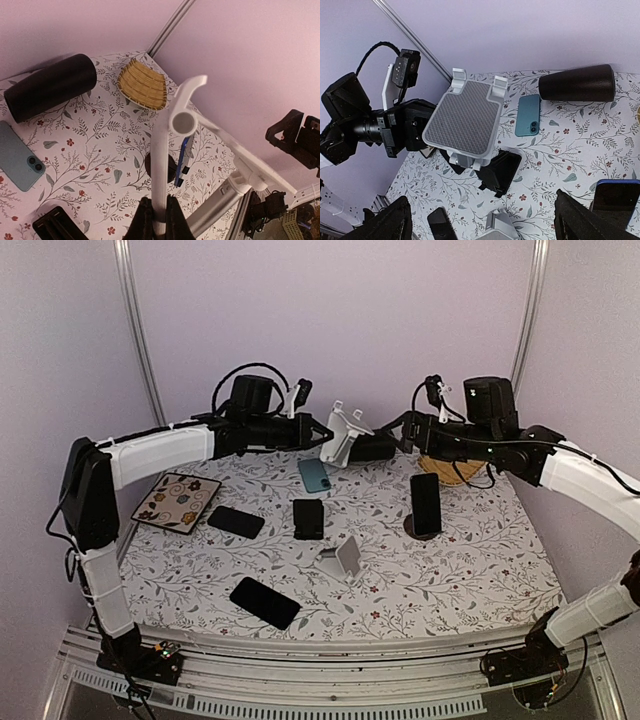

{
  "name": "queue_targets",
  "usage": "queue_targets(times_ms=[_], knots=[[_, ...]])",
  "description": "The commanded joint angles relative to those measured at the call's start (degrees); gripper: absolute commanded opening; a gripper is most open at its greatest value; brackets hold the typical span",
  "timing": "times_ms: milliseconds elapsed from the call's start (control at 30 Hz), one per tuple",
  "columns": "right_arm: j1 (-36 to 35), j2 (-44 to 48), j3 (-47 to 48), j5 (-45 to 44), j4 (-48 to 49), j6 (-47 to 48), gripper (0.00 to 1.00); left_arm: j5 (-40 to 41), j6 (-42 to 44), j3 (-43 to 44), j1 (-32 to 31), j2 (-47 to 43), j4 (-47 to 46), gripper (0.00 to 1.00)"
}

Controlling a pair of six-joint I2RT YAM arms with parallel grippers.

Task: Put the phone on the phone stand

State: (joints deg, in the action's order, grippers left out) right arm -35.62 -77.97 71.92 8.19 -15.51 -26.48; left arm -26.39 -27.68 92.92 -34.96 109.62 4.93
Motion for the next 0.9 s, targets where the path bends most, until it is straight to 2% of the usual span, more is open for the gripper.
queue_targets(times_ms=[0, 233, 333, 467, 567, 667, 867], knots=[[-0.21, 4.25, -1.08, 5.88, 0.4, -5.74, 0.99, 8.78, 2.59, -1.54, -5.86, -5.98, -4.44, 0.0], [0.75, 7.61, -2.22, 11.49, 2.63, -19.56, 0.98, 29.39, 6.2, -6.26, -12.94, -12.23, -9.85, 0.0], [0.9, 8.64, -4.82, 13.55, 7.14, -26.93, 0.9, 34.46, 9.76, -6.65, -15.16, -13.6, -12.17, 0.0], [0.9, 9.28, -7.91, 16.25, 15.18, -38.83, 0.75, 39.82, 14.33, -6.03, -17.74, -14.87, -13.89, 0.0], [0.87, 9.97, -9.39, 16.81, 19.94, -46.13, 0.7, 44.2, 17.01, -7.57, -18.83, -16.03, -16.43, 0.0], [0.73, 11.19, -11.77, 15.22, 25.46, -53.3, 0.68, 45.7, 17.81, -9.01, -19.39, -16.62, -18.45, 0.0], [-0.17, 11.07, -13.44, 11.76, 29.31, -59.43, 0.64, 47.46, 19.68, -10.52, -21.38, -16.44, -22.04, 0.0]])
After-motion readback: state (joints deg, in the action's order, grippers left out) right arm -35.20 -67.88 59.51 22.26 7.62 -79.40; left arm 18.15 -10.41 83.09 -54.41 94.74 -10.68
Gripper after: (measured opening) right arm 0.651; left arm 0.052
